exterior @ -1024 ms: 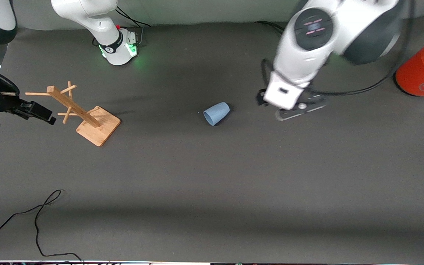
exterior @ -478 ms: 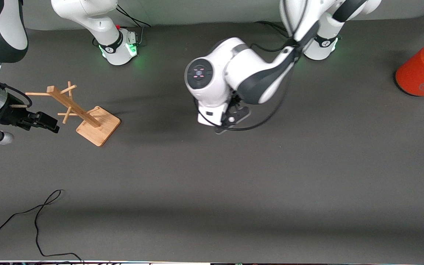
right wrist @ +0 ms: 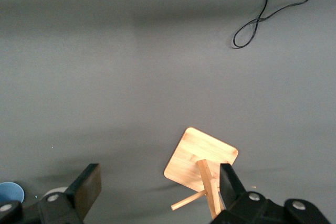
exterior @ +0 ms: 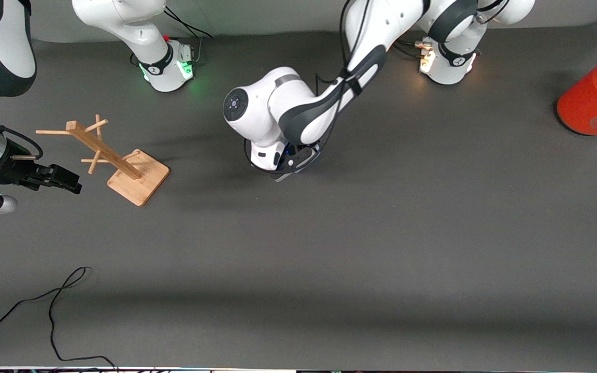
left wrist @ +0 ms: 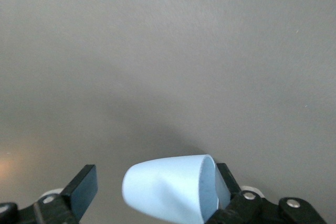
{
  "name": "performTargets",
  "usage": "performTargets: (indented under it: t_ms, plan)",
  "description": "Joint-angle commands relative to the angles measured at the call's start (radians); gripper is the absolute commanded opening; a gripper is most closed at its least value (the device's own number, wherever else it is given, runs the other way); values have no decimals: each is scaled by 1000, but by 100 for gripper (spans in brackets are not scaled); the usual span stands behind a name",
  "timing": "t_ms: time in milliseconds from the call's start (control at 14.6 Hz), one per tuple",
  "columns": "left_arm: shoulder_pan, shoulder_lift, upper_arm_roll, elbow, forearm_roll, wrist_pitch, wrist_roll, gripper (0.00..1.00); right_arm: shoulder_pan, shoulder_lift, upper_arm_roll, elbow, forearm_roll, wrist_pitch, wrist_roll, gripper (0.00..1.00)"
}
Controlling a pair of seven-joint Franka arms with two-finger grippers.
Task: Rotate and upright cup with both arms
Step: 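Lower the left gripper onto the lying cup and grasp its rim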
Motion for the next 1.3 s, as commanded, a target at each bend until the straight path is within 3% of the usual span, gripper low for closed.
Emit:
performTargets:
  t_ms: [0, 751, 820, 888, 1093, 1229]
  plan:
    - [-35, 66, 24, 54, 16, 6, -25, 100, 0, 23, 7, 40, 2, -24, -22, 100]
    - [-69, 95, 18, 19, 4, -64, -92, 100, 2, 21, 9, 37, 2, -27, -24, 100]
    - [-69, 92, 16, 19, 1, -78, -94, 95, 3, 21, 9, 37, 8, -27, -24, 100]
    - [-69, 92, 16, 19, -17, -89, -94, 84, 4, 21, 9, 37, 8, -27, -24, 100]
    - [-67, 86, 16, 24, -34, -109, -94, 37, 0, 23, 9, 34, 8, -27, -25, 100]
    - [-67, 82, 16, 24, -37, -112, -95, 14, 0, 23, 9, 29, 8, -27, -25, 100]
